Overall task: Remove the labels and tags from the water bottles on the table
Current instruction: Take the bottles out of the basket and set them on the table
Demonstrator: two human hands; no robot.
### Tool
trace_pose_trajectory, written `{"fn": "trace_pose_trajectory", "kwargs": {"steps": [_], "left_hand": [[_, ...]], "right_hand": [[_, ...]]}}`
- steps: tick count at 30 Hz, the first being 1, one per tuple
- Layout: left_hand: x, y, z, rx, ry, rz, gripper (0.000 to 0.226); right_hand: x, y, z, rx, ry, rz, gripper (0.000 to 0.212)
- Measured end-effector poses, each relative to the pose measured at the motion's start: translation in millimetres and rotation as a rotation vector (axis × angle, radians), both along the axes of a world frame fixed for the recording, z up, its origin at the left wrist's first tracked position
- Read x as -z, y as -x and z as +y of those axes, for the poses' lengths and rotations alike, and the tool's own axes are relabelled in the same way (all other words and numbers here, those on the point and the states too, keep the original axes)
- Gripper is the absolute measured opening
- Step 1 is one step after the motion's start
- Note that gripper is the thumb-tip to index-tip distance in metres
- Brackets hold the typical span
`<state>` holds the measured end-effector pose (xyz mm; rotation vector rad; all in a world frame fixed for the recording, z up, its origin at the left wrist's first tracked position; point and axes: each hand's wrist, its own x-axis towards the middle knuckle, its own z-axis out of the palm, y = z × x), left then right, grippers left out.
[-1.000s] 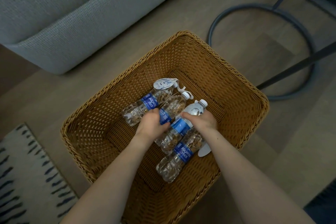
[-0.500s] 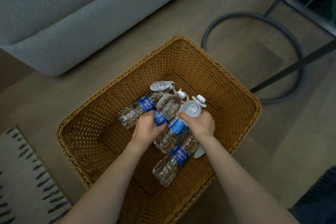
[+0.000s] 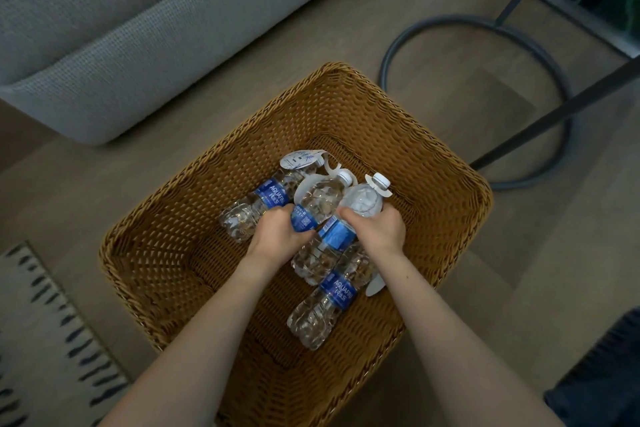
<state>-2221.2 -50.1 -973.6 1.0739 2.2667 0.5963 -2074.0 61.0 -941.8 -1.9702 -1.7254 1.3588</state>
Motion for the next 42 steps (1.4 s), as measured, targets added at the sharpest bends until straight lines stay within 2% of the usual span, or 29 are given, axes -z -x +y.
{"fn": "trace_pose_trajectory", "kwargs": {"steps": [5, 9, 12, 16, 20, 27, 33, 37, 42], "left_hand": [[3, -2, -5, -0.06, -0.051, -0.051, 0.03], [-6, -9, -12, -0.184, -0.135, -0.124, 0.03], [-20, -15, -13, -0.271, -0.216, -0.153, 0.029], [-44, -19, -10, -0.363, -0.356, -0.202, 0.038], [-82, -20, -1, -0.407, -0.503, -0.234, 0.033], [-164, -8, 23, -0.43, -0.674, -0.18, 0.049], [-251, 10, 40, -0.467, -0.817, -0.141, 0.049], [-326, 25, 44, -0.516, -0.883, -0.159, 0.047], [-449, 41, 36, -0.515, -0.871, -0.139, 0.052]], "right_hand": [[-3, -1, -1, 0.003, -0.04, 0.057, 0.048], [-17, 3, -4, 0.024, -0.084, 0.285, 0.062], [-31, 5, -7, -0.037, -0.197, 0.377, 0.067], [-62, 9, -3, -0.118, -0.289, 0.43, 0.073], [-104, 13, 7, -0.188, -0.375, 0.455, 0.076], [-193, 19, 29, -0.259, -0.452, 0.557, 0.075], [-272, 36, 50, -0.292, -0.516, 0.697, 0.075], [-341, 52, 53, -0.323, -0.564, 0.742, 0.073], [-454, 64, 47, -0.318, -0.554, 0.759, 0.071]]}}
